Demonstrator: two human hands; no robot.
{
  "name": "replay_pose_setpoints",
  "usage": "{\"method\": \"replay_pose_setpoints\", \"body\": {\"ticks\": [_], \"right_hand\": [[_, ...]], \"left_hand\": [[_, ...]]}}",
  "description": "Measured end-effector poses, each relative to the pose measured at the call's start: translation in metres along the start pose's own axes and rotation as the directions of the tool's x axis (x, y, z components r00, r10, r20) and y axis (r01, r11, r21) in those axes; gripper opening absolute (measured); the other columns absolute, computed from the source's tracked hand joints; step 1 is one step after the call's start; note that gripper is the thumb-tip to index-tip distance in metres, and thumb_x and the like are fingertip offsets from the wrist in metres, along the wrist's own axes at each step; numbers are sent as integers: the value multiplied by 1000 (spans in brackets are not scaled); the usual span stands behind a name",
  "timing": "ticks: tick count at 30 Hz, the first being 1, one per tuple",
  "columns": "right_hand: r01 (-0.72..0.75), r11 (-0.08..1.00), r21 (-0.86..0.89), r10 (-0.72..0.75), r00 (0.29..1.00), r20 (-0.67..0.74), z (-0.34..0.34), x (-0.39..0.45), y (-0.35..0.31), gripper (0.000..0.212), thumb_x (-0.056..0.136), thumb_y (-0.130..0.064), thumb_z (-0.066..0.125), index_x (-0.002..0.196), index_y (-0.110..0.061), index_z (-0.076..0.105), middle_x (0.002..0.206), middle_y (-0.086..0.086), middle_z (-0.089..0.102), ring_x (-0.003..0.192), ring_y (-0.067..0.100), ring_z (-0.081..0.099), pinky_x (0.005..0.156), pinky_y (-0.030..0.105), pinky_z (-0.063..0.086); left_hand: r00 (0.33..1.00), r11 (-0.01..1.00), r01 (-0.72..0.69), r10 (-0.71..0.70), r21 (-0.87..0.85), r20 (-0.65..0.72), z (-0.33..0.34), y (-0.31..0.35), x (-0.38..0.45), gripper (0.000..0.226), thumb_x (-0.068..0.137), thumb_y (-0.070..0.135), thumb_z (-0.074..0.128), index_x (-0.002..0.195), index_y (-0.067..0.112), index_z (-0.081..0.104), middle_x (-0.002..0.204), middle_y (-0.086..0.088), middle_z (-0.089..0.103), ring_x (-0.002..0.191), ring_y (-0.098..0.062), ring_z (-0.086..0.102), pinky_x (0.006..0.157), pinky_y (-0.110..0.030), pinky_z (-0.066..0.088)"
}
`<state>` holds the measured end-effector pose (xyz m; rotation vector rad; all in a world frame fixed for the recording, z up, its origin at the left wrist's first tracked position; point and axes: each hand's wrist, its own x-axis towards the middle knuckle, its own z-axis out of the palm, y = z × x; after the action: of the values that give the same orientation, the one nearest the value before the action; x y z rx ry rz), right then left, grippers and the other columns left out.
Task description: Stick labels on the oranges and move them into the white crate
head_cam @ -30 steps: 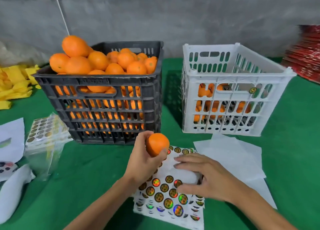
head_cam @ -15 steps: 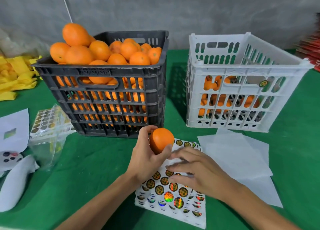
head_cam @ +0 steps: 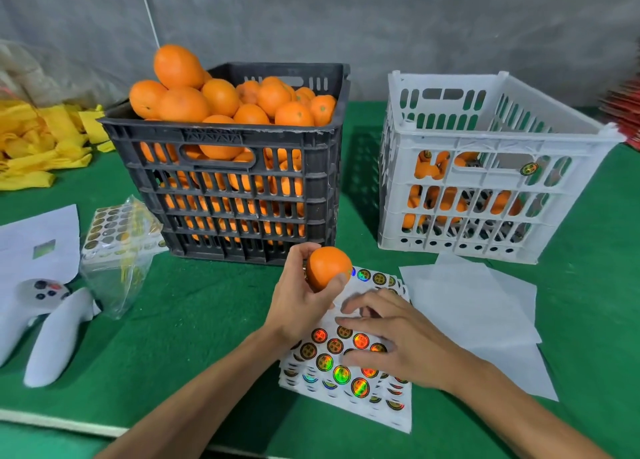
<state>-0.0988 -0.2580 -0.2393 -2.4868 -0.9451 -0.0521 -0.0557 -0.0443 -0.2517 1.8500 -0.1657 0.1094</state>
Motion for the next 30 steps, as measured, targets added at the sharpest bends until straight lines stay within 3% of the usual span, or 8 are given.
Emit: {"method": "replay_pose_setpoints", "body": {"ticks": [7, 13, 17, 21, 23, 25, 28, 30], "right_hand": [[56, 997, 50, -51, 994, -94, 3, 8, 1, 34, 92, -52, 68, 119, -32, 77, 119, -18, 57, 108, -6, 41, 97, 18, 35], [88, 996, 7, -85, 981, -177, 5, 8, -3, 21, 98, -37, 70, 112, -25, 80, 108, -11, 64, 102, 12, 57, 90, 32, 46], [154, 981, -119, -173, 969, -177, 6, 7, -8, 21, 102, -35, 63, 108, -22, 78, 101, -10, 64, 93, 9, 55, 83, 21, 44], [-76, 889, 451, 179, 965, -191, 5, 9, -7, 19, 101, -40, 60, 98, -30, 75, 93, -7, 67, 80, 16, 61, 76, 34, 53], [-137, 708, 693, 380, 901, -209, 2, 12, -8, 19, 99, -40, 62, 93, -27, 76, 86, 4, 70, 78, 27, 65, 79, 43, 58], [-137, 646, 751, 537, 781, -320, 0, 15, -7, 20, 98, -41, 63, 89, -28, 75, 76, 2, 69, 70, 21, 63, 72, 32, 55], [-164, 777, 608, 561, 619, -550, -1, 17, -4, 19, 99, -43, 60, 87, -33, 71, 76, -7, 63, 63, 8, 54, 59, 20, 42], [-205, 875, 439, 464, 617, -635, 0, 18, -5, 17, 100, -39, 60, 89, -31, 69, 82, -11, 58, 68, 13, 55, 59, 24, 42]], "left_hand": [[999, 992, -33, 34, -119, 10, -2, 3, -5, 58, 80, 51, 79, 128, 39, 48, 123, 7, 58, 72, -27, 73, 60, -27, 57], [999, 992, -33, 35, -123, 12, -2, 1, -6, 56, 81, 52, 77, 127, 39, 48, 122, 4, 58, 68, -26, 73, 59, -25, 56], [1000, 993, -24, 26, -119, 15, -2, 0, -6, 59, 81, 54, 78, 129, 39, 47, 123, 6, 58, 66, -27, 74, 60, -26, 57], [1000, 997, -14, 16, -74, 24, -3, -3, -5, 62, 81, 55, 79, 132, 40, 46, 118, 24, 57, 73, -25, 75, 66, -31, 61], [999, 999, -33, 34, -39, 25, -3, -4, -4, 61, 81, 56, 80, 131, 42, 47, 114, 29, 56, 77, -23, 74, 66, -34, 63], [998, 999, -49, 49, 10, 35, -4, -2, -4, 63, 80, 56, 81, 130, 44, 45, 115, 31, 56, 85, -16, 73, 69, -38, 64], [991, 982, -131, 123, 135, 60, -5, 1, -5, 71, 75, 57, 82, 133, 47, 41, 119, 29, 53, 83, -5, 71, 67, -22, 59], [978, 960, -204, 192, 190, 79, -2, 4, -6, 73, 73, 55, 84, 132, 47, 42, 118, 25, 54, 72, -5, 70, 61, -14, 52]]}}
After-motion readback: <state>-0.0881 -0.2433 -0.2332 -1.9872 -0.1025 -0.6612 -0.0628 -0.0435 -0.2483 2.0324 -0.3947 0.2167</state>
